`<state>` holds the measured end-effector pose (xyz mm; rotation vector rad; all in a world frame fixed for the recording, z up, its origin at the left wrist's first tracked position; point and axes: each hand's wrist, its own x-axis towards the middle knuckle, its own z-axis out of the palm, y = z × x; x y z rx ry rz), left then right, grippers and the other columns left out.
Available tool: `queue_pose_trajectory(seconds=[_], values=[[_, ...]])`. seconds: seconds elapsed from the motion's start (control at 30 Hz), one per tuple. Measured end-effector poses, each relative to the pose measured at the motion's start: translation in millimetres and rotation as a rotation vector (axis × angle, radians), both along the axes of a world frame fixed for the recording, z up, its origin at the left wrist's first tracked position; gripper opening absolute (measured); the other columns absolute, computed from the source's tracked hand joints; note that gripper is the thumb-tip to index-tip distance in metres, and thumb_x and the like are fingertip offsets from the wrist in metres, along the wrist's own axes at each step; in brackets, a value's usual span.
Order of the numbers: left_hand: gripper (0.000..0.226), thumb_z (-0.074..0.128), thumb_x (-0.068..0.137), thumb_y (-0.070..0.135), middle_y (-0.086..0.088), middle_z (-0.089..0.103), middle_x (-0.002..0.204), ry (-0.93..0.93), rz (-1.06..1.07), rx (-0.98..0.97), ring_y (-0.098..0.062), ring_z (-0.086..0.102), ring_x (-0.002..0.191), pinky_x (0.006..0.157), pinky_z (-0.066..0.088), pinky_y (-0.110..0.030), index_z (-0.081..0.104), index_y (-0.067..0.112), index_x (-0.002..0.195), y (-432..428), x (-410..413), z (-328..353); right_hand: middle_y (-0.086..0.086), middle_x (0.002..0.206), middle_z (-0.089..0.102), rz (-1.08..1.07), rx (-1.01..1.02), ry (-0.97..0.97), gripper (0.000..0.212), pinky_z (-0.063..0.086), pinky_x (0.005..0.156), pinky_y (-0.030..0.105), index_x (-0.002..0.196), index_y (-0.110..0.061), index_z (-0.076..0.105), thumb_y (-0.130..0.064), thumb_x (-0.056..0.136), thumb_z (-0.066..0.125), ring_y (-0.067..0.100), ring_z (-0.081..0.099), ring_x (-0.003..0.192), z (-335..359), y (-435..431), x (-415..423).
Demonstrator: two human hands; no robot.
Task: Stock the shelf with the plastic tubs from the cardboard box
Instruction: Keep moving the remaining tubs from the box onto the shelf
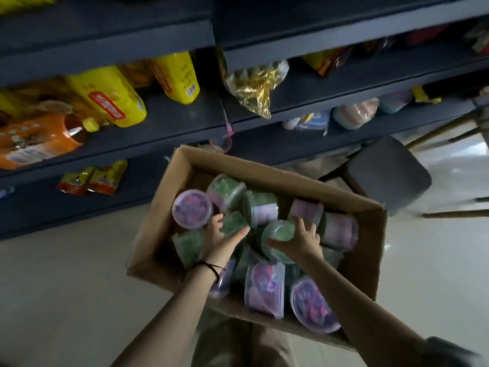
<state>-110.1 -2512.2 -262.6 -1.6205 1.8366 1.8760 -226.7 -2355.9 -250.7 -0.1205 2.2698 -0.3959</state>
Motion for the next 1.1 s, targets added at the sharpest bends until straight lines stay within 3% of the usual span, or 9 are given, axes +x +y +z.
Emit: queue_pose_trajectory(seconds=[0.2, 0.27, 0.37, 0.47, 0.53, 0.7, 0.83, 0.97, 1.1], values=[[0.087, 0.085, 0.068, 0.033, -0.008, 0.044, 0.142, -0.036, -0.102, -0.039, -0.025, 0.044, 0.128, 0.110, 0.036, -0.038, 0.038, 0.019, 0.141, 5, -32, -55, 0.011, 0.130, 0.044, -0.109, -0.017, 0.098, 0.084, 0.038, 0.098, 0.041, 0.134, -0.028, 0.042, -0.060, 0.064, 0.075, 0.038, 0.040, 0.121, -33, 16, -4], [0.095, 0.084, 0.067, 0.038, -0.005, 0.038, 0.147, -0.077, -0.191, -0.119, -0.023, 0.035, 0.134, 0.107, 0.028, -0.029, 0.031, 0.021, 0.145, 8, -41, -61, 0.012, 0.126, 0.048, -0.195, -0.143, 0.187, 0.077, 0.041, 0.099, 0.041, 0.130, -0.024, 0.046, -0.051, 0.066, 0.079, 0.036, 0.045, 0.118, -30, 29, -9], [0.108, 0.088, 0.062, 0.036, -0.008, 0.034, 0.151, -0.052, -0.278, -0.232, -0.024, 0.032, 0.138, 0.109, 0.029, -0.033, 0.026, 0.015, 0.148, 11, -59, -70, -0.001, 0.122, 0.048, -0.318, -0.467, 0.254, 0.071, 0.046, 0.097, 0.043, 0.124, -0.032, 0.046, -0.039, 0.065, 0.085, 0.021, 0.049, 0.116, -21, 49, -18], [0.114, 0.089, 0.059, 0.036, -0.010, 0.033, 0.151, -0.094, -0.357, -0.304, -0.026, 0.030, 0.139, 0.112, 0.029, -0.038, 0.024, 0.013, 0.149, 9, -75, -86, -0.009, 0.123, 0.044, -0.412, -0.633, 0.238, 0.075, 0.047, 0.096, 0.033, 0.121, -0.045, 0.039, -0.051, 0.061, 0.083, 0.007, 0.048, 0.117, -22, 58, -30], [0.113, 0.089, 0.061, 0.029, -0.010, 0.032, 0.152, -0.132, -0.391, -0.265, -0.029, 0.031, 0.139, 0.112, 0.030, -0.045, 0.020, 0.015, 0.150, 6, -84, -97, -0.004, 0.125, 0.046, -0.430, -0.694, 0.169, 0.072, 0.050, 0.095, 0.037, 0.116, -0.048, 0.038, -0.053, 0.059, 0.081, 0.012, 0.052, 0.118, -31, 59, -35], [0.048, 0.066, 0.087, 0.031, -0.011, 0.046, 0.140, -0.135, -0.517, -0.307, -0.034, 0.048, 0.123, 0.089, 0.049, -0.052, 0.047, 0.028, 0.131, 1, -95, -101, -0.014, 0.115, 0.053, -0.456, -0.648, 0.090, 0.073, 0.052, 0.071, 0.015, 0.108, -0.045, 0.035, -0.053, 0.053, 0.082, -0.004, 0.059, 0.102, -49, 58, -33], [0.105, 0.085, 0.066, 0.008, -0.007, 0.037, 0.149, 0.003, -0.730, -0.258, -0.021, 0.038, 0.134, 0.102, 0.032, -0.021, 0.024, 0.015, 0.150, -24, -89, -88, -0.015, 0.114, 0.052, -0.506, -0.678, 0.067, 0.074, 0.052, 0.068, 0.013, 0.124, -0.032, 0.034, -0.026, 0.070, 0.084, -0.011, 0.059, 0.096, -51, 61, -39], [0.103, 0.086, 0.061, 0.000, -0.003, 0.041, 0.146, 0.126, -0.793, -0.082, -0.018, 0.040, 0.134, 0.110, 0.036, -0.040, 0.029, 0.019, 0.146, -49, -90, -53, -0.005, 0.116, 0.054, -0.651, -0.751, -0.012, 0.061, 0.052, 0.063, 0.013, 0.130, -0.016, 0.040, -0.007, 0.080, 0.073, -0.009, 0.062, 0.090, -44, 64, -41], [0.101, 0.084, 0.063, -0.002, 0.003, 0.041, 0.146, 0.115, -0.990, 0.035, -0.013, 0.042, 0.132, 0.107, 0.041, -0.038, 0.031, 0.027, 0.143, -63, -76, -23, -0.002, 0.118, 0.055, -0.668, -0.751, -0.040, 0.060, 0.054, 0.073, 0.017, 0.132, -0.016, 0.040, -0.004, 0.082, 0.070, -0.002, 0.063, 0.094, -30, 74, -40]])
